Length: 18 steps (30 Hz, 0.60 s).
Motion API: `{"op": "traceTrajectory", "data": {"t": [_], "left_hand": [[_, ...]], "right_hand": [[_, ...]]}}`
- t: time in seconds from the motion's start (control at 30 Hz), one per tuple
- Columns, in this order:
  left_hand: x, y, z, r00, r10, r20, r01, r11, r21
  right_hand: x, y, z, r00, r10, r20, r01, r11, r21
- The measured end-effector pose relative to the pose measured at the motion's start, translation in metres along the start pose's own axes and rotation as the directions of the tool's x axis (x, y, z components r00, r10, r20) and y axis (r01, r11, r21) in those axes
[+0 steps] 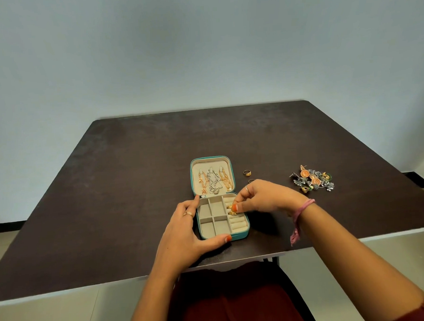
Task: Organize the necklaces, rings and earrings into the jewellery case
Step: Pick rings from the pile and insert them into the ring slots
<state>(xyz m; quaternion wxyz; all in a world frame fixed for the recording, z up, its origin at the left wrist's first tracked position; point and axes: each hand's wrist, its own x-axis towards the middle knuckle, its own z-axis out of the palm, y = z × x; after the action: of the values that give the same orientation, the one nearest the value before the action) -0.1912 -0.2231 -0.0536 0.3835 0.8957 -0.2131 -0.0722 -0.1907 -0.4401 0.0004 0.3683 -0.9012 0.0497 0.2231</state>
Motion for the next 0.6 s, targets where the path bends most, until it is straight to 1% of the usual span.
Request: {"op": "traceTrajectory", "data": {"t": [0.23,0.33,0.4,0.43,0.5,0.53,0.6], "left_hand": [[-0.001,-0.001,0.000,1.000,0.006,-0.004,-0.006,1.000,0.013],[0.000,0.000,-0.001,1.000,0.003,0.001,-0.003,1.000,0.013],[0.000,0.000,0.000,1.000,0.001,0.003,-0.001,1.000,0.013],[0.000,-0.001,0.000,1.000,0.001,0.004,-0.001,1.000,0.010],[-0.001,-0.001,0.000,1.000,-0.004,0.004,0.004,1.000,0.003],[-0.001,-0.001,0.000,1.000,-0.005,0.002,0.005,1.000,0.003],[-0.001,-0.001,0.000,1.000,-0.006,-0.001,0.006,1.000,0.006]], "right_hand": [[-0.002,0.008,0.008,0.983,-0.047,-0.177,0.048,0.999,0.002],[-0.005,0.010,0.010,0.975,-0.082,-0.207,0.084,0.996,0.002],[-0.007,0.015,0.007,0.966,-0.114,-0.230,0.130,0.990,0.054],[-0.007,0.019,0.004,0.955,-0.120,-0.272,0.157,0.980,0.118],[-0.003,0.032,-0.005,0.911,-0.094,-0.400,0.201,0.951,0.234],[0.001,0.039,-0.010,0.878,-0.078,-0.473,0.212,0.948,0.239],[0.010,0.053,-0.017,0.810,-0.068,-0.583,0.197,0.967,0.161]]}}
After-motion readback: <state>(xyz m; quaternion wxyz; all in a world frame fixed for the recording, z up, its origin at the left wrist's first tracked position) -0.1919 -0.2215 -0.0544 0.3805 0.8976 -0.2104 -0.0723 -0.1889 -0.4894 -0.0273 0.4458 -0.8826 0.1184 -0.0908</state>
